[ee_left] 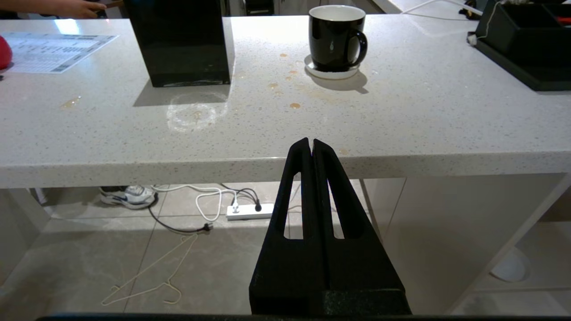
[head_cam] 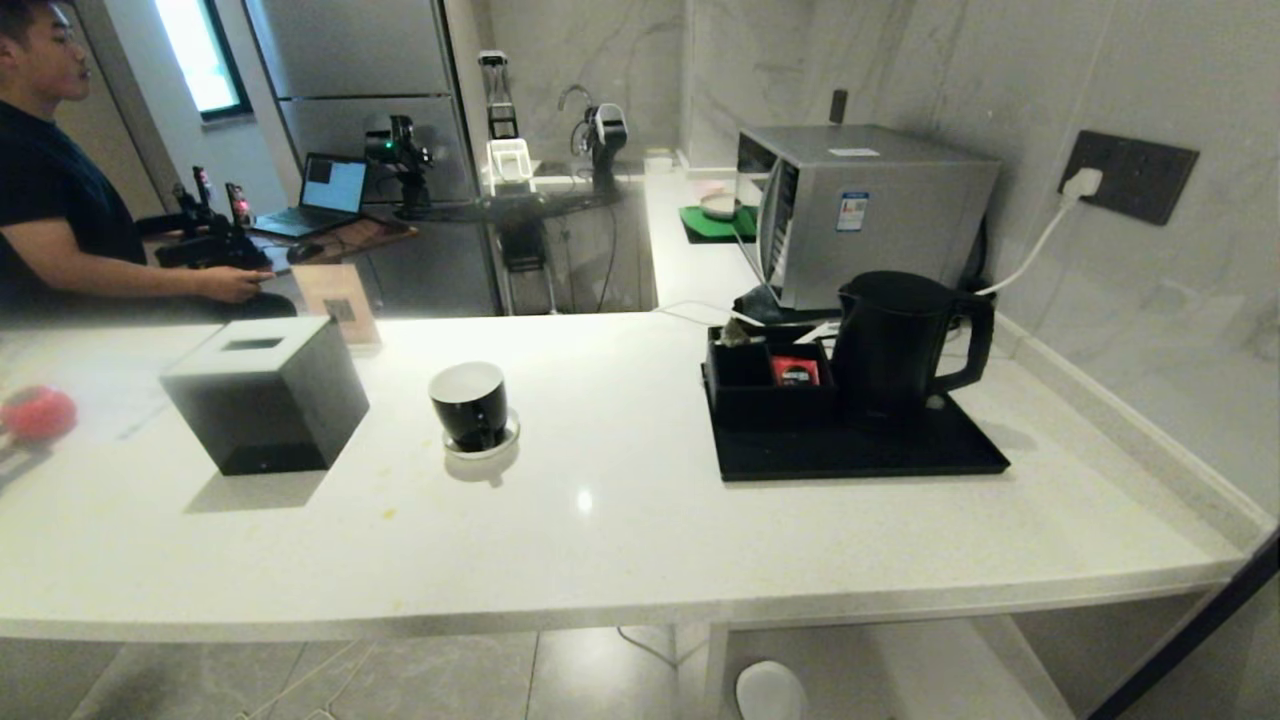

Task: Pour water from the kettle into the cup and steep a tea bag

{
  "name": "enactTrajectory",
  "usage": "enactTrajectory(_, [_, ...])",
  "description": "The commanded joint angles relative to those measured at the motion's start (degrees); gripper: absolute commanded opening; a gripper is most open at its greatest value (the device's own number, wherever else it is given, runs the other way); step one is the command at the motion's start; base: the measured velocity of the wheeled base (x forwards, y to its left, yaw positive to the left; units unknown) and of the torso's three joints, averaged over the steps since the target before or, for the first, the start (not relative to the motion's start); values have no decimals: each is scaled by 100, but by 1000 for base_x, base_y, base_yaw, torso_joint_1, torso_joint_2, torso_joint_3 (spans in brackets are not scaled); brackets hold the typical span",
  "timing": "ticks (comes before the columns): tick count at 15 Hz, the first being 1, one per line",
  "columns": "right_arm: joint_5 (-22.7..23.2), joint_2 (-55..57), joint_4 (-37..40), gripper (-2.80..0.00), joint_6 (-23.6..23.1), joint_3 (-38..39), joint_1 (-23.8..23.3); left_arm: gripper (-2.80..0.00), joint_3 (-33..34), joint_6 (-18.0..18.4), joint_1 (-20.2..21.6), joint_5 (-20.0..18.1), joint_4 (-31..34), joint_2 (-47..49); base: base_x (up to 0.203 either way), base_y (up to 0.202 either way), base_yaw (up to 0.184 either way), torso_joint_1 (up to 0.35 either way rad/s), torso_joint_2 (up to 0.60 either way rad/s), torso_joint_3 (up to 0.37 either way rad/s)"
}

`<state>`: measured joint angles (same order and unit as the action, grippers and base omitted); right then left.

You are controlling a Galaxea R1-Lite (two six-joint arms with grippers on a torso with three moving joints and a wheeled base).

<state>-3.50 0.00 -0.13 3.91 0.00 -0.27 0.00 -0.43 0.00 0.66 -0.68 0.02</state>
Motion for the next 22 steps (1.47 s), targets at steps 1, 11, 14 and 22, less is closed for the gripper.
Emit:
enactTrajectory(1, [-2,9,-4,-280,4,0,0,-280,0,-9,0,4,-2,-2,0,0,0,0,0,0])
enactTrajectory(11, [16,9,-4,-280,-66,0,0,-280,0,-9,0,4,-2,-2,0,0,0,0,0,0])
enactTrajectory(14, [23,9,-4,-280,-74,0,0,-280,0,-9,0,4,-2,-2,0,0,0,0,0,0])
enactTrajectory(22, [409,40,94,-280,-611,-259,9,-280,0,-9,0,4,-2,-2,0,0,0,0,0,0])
